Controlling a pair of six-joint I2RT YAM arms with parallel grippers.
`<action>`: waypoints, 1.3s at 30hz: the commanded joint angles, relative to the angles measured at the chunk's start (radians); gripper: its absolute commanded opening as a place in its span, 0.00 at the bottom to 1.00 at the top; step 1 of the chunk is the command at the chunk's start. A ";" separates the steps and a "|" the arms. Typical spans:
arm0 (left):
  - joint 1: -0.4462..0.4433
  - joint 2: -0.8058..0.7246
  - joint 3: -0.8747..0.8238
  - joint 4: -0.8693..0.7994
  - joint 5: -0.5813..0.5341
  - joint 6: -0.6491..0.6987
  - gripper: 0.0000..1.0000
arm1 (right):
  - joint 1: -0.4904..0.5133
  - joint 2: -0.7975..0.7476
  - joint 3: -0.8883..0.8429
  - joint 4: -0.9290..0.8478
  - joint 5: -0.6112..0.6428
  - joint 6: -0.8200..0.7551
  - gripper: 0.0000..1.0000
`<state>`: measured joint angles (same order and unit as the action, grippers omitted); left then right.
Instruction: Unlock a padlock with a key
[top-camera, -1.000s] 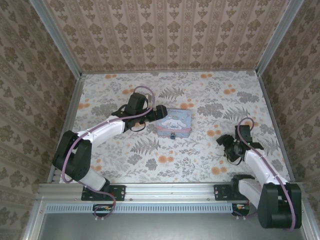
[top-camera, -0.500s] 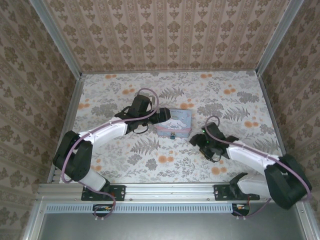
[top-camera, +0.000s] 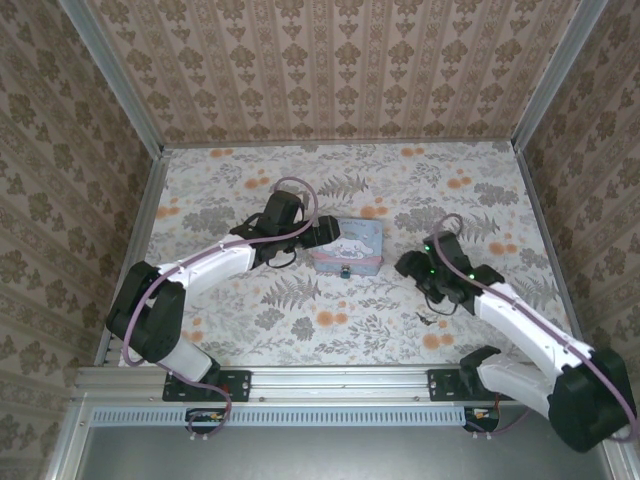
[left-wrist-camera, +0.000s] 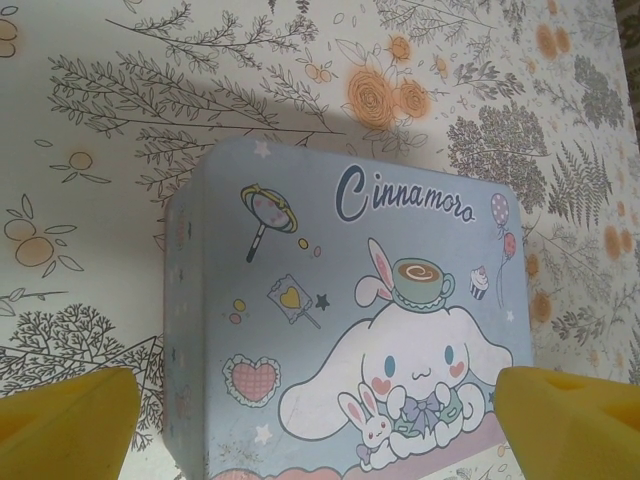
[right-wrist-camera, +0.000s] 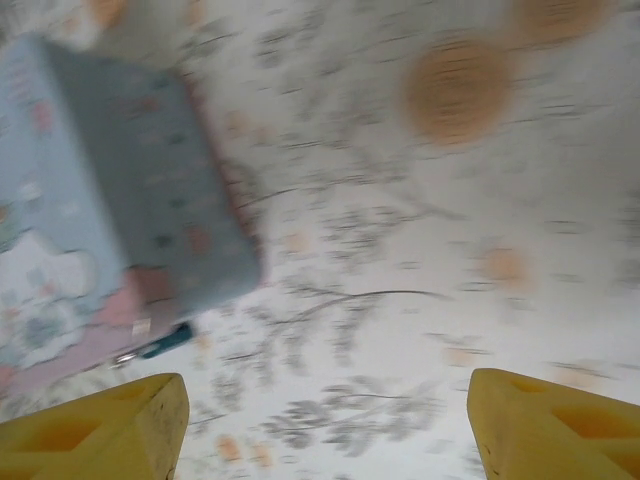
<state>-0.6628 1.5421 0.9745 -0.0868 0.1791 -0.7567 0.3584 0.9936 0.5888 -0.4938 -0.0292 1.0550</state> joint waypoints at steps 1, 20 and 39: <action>-0.009 -0.030 -0.004 -0.032 -0.013 -0.002 1.00 | -0.050 -0.061 -0.037 -0.192 0.014 -0.069 0.76; -0.008 -0.007 0.006 -0.016 0.020 0.009 1.00 | 0.009 0.059 -0.134 -0.141 -0.058 -0.029 0.74; -0.002 -0.032 -0.012 -0.028 0.020 0.009 1.00 | 0.351 0.379 0.089 0.070 -0.026 0.138 0.73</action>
<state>-0.6670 1.5417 0.9745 -0.1043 0.1875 -0.7563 0.6563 1.3289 0.6239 -0.6540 0.0914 1.1343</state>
